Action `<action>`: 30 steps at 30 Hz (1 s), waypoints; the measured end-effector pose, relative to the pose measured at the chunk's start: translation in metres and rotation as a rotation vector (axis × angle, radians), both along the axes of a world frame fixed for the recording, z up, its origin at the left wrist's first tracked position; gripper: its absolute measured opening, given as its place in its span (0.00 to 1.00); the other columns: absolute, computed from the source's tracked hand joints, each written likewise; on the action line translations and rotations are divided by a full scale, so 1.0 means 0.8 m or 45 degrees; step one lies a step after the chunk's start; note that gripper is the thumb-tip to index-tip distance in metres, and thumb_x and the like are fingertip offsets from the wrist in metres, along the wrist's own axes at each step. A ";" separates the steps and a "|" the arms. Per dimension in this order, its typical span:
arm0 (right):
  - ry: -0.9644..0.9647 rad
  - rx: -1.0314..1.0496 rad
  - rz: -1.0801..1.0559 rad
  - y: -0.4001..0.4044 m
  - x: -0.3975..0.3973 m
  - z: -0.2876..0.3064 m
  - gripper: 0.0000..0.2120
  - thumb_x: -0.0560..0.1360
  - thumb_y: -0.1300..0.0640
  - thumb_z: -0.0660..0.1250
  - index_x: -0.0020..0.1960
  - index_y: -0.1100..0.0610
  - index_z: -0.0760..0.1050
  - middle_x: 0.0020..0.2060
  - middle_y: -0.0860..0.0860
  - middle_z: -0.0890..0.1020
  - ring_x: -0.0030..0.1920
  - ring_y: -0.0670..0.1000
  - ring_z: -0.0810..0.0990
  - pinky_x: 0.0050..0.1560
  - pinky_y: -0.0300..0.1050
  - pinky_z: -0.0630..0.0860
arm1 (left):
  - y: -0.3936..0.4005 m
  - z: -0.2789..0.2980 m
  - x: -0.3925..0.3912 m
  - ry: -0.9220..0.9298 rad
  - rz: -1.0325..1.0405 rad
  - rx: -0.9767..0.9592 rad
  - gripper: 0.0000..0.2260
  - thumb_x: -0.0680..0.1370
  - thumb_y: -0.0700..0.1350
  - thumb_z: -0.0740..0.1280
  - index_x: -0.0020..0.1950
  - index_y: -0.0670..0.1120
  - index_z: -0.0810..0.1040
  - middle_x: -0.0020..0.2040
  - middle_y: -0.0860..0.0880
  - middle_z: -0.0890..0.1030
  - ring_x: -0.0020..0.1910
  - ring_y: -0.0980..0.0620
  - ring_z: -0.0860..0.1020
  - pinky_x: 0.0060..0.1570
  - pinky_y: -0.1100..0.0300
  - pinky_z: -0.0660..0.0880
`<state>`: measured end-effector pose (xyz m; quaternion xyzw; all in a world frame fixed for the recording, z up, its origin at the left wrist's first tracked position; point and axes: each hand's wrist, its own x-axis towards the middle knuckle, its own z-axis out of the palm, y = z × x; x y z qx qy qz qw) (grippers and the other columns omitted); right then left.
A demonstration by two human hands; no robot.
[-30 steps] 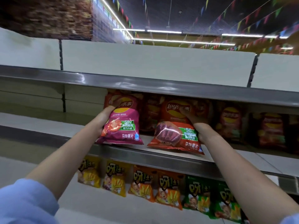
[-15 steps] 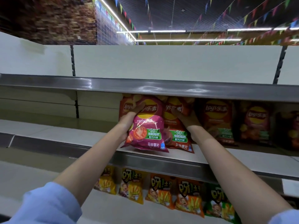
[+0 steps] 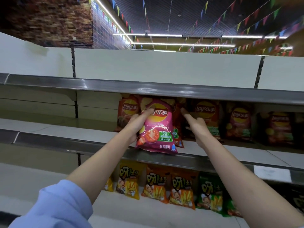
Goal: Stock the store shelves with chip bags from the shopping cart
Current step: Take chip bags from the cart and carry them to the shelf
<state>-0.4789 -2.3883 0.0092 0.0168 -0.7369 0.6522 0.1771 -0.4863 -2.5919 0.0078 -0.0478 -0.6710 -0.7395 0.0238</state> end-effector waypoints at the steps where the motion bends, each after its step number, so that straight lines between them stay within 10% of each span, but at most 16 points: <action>1: -0.005 0.031 0.082 0.000 0.013 0.000 0.35 0.73 0.38 0.67 0.71 0.59 0.65 0.65 0.53 0.74 0.61 0.54 0.75 0.64 0.50 0.71 | 0.007 0.000 0.010 0.001 -0.020 0.007 0.31 0.71 0.59 0.72 0.67 0.44 0.69 0.52 0.43 0.83 0.44 0.47 0.84 0.36 0.56 0.80; 8: -0.220 0.245 0.523 0.031 0.100 -0.016 0.29 0.71 0.42 0.69 0.66 0.51 0.63 0.55 0.52 0.79 0.52 0.52 0.81 0.49 0.47 0.80 | 0.069 -0.017 0.094 0.018 -0.082 -0.043 0.27 0.72 0.59 0.71 0.64 0.44 0.73 0.50 0.44 0.84 0.45 0.47 0.84 0.44 0.53 0.81; 22: -0.204 0.227 0.372 0.143 0.229 -0.052 0.32 0.70 0.46 0.74 0.68 0.54 0.66 0.55 0.51 0.81 0.49 0.50 0.84 0.47 0.46 0.82 | 0.181 -0.054 0.210 -0.007 -0.240 0.039 0.20 0.75 0.57 0.68 0.61 0.47 0.75 0.52 0.44 0.84 0.48 0.46 0.83 0.45 0.52 0.80; 30: -0.200 0.106 0.181 0.230 0.247 -0.050 0.29 0.72 0.44 0.72 0.66 0.55 0.67 0.52 0.51 0.82 0.47 0.50 0.83 0.41 0.42 0.79 | 0.265 -0.053 0.213 -0.024 -0.369 -0.011 0.34 0.67 0.53 0.76 0.67 0.43 0.67 0.56 0.43 0.81 0.51 0.44 0.82 0.49 0.49 0.80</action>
